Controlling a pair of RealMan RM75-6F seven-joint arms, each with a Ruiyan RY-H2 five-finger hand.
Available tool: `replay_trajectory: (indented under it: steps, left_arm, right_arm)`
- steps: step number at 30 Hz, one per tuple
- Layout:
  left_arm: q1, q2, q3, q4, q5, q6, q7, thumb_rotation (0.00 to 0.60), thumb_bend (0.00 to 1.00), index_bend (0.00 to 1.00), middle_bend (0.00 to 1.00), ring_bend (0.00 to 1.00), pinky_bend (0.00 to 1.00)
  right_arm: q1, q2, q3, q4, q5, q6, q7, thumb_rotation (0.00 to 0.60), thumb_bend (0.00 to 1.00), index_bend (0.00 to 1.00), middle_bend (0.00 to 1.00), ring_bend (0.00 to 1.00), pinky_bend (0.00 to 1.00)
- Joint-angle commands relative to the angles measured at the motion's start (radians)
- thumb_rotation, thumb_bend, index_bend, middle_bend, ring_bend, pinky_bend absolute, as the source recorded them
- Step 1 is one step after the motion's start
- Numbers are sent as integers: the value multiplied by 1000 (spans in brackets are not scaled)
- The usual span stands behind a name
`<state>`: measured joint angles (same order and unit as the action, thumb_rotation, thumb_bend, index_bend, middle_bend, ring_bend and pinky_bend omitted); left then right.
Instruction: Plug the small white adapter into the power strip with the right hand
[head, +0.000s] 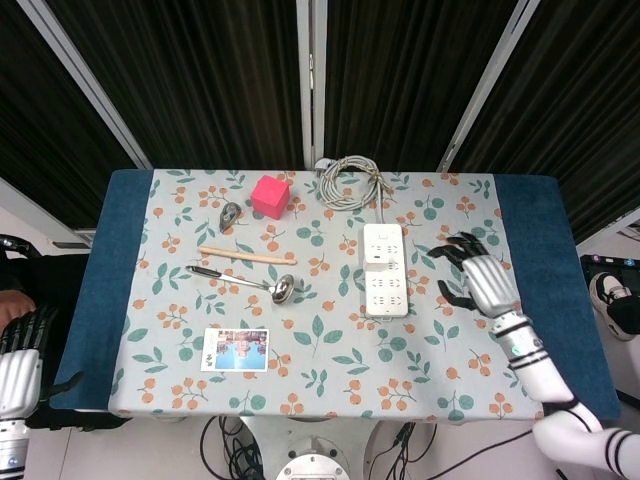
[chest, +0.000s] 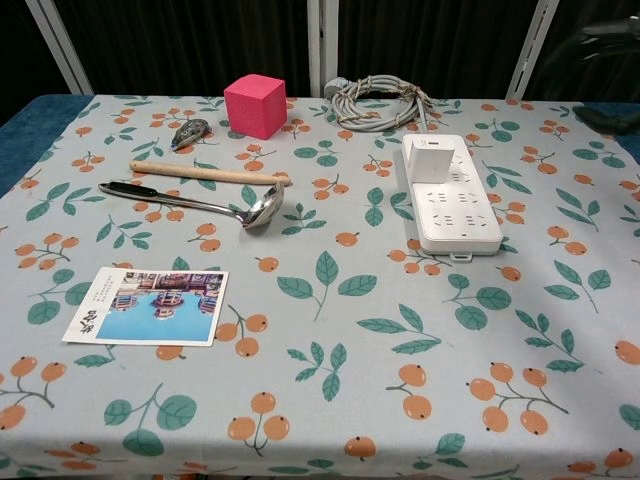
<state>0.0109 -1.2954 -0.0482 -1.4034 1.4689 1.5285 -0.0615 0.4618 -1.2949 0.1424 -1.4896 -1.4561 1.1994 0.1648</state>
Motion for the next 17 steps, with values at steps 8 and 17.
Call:
replay_trajectory:
  steps: [8,17]
  left_arm:
    - [-7,-1,-5,-27,16,23,42,600,0,62,0,0,0]
    - [-24,18,-3,-45,34,18,85,600,0,62,0,0,0]
  right_arm:
    - [-315,161,-148,-176,-40,353,-224,600,270,0,26,0,0]
    - [-346,154,-158,-151,-72,354,-204,600,285,0,26,0,0]
